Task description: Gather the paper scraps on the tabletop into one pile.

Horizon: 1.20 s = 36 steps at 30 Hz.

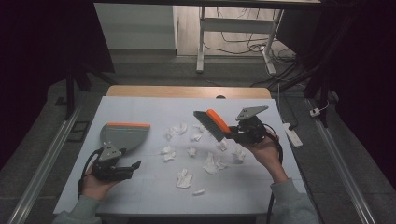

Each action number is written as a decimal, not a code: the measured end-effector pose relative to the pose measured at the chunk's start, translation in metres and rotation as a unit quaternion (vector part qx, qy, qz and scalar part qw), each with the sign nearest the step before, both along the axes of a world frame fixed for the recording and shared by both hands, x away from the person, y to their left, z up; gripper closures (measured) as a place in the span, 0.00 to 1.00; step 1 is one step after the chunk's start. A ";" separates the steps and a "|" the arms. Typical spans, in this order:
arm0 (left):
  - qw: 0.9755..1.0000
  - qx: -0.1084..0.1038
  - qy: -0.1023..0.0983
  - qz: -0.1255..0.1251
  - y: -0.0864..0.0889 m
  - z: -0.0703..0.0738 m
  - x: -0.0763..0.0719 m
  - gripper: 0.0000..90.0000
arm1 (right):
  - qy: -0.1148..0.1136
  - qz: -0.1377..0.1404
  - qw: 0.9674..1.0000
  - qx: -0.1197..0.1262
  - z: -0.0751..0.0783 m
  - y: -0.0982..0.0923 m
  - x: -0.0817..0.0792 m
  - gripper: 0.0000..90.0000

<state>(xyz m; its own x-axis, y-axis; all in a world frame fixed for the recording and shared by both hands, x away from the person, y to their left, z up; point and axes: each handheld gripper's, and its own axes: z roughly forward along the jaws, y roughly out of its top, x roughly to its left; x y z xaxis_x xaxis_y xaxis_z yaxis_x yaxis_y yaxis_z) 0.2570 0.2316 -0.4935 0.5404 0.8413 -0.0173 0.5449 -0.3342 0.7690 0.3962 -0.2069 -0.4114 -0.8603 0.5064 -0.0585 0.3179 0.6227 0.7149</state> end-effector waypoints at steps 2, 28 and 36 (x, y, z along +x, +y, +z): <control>1.000 -0.002 0.002 0.001 0.001 0.000 0.001 0.27 | -0.002 -0.008 1.000 0.001 0.000 -0.002 0.003 0.79; 1.000 -0.027 0.007 -0.010 0.008 -0.003 0.002 0.27 | 0.070 -0.080 0.973 -0.206 -0.023 0.034 0.117 0.79; 0.999 -0.036 0.009 -0.013 0.010 -0.004 0.003 0.27 | 0.092 -0.056 0.972 -0.208 -0.030 0.048 0.120 0.79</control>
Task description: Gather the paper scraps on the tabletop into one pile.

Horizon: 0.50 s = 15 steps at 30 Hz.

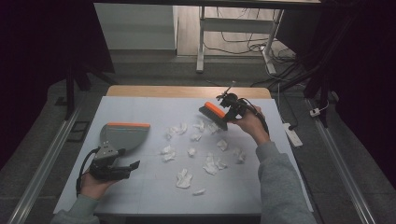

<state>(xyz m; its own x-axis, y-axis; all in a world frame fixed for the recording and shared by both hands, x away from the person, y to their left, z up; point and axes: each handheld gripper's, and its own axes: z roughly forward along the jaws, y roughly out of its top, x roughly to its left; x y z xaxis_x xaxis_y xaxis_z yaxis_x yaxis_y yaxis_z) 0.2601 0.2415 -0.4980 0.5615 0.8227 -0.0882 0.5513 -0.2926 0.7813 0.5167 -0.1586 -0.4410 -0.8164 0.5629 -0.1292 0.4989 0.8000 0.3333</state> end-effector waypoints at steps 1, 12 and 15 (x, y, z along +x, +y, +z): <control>1.000 0.000 0.000 0.000 0.000 0.000 0.000 0.27 | 0.004 0.007 1.000 -0.003 0.000 0.002 -0.002 0.79; 1.000 -0.004 0.002 -0.001 0.001 0.000 0.000 0.27 | 0.036 0.094 0.995 -0.023 0.002 0.017 -0.042 0.79; 1.000 -0.004 0.002 -0.001 0.001 0.000 0.000 0.27 | 0.038 0.117 0.992 -0.020 0.004 0.017 -0.058 0.79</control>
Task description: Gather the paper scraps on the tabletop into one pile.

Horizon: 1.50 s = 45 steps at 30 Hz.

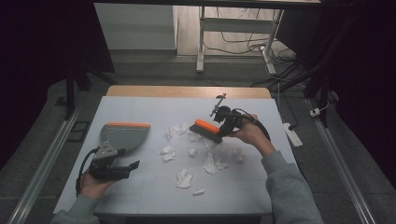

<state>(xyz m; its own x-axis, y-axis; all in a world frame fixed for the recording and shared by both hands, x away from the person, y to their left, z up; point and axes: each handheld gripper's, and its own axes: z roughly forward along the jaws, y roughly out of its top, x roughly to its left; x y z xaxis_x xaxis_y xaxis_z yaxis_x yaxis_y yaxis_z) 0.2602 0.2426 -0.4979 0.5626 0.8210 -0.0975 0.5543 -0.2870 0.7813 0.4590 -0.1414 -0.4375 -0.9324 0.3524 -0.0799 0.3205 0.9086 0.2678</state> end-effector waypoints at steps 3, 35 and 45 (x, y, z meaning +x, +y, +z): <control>1.000 -0.001 0.000 0.000 0.000 0.000 0.000 0.27 | -0.003 0.004 1.000 0.025 0.006 -0.004 -0.008 0.79; 1.000 -0.008 0.000 0.001 0.002 0.000 0.000 0.28 | -0.018 0.065 0.997 -0.028 -0.004 0.038 0.001 0.79; 1.000 -0.008 -0.001 0.002 0.002 0.001 0.000 0.28 | -0.039 0.047 0.997 0.036 0.017 0.037 0.003 0.79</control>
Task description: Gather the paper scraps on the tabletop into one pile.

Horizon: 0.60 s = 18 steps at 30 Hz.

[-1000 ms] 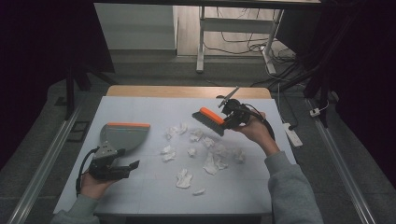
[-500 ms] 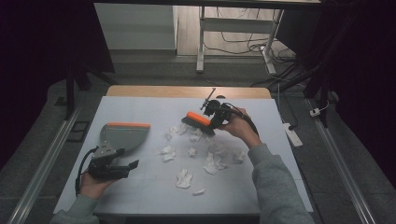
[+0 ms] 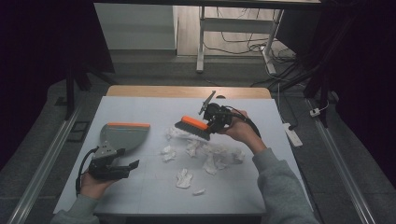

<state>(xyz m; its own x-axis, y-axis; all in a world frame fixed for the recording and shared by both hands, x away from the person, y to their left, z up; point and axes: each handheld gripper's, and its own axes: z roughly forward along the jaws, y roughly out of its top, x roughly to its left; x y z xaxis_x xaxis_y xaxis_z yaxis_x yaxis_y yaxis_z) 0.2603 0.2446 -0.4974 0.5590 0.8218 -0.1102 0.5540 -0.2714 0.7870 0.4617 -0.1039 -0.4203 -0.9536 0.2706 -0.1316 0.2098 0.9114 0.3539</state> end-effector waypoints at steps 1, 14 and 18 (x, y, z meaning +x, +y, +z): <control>1.000 0.000 0.000 0.000 0.000 0.000 0.000 0.28 | -0.002 -0.009 1.000 0.007 0.001 0.002 0.004 0.79; 1.000 -0.003 0.003 0.002 0.001 -0.001 0.001 0.28 | -0.027 -0.002 0.999 -0.017 -0.016 0.045 0.049 0.79; 1.000 -0.004 0.003 0.002 0.002 -0.001 0.001 0.28 | -0.023 0.013 0.999 -0.030 -0.022 0.057 0.053 0.79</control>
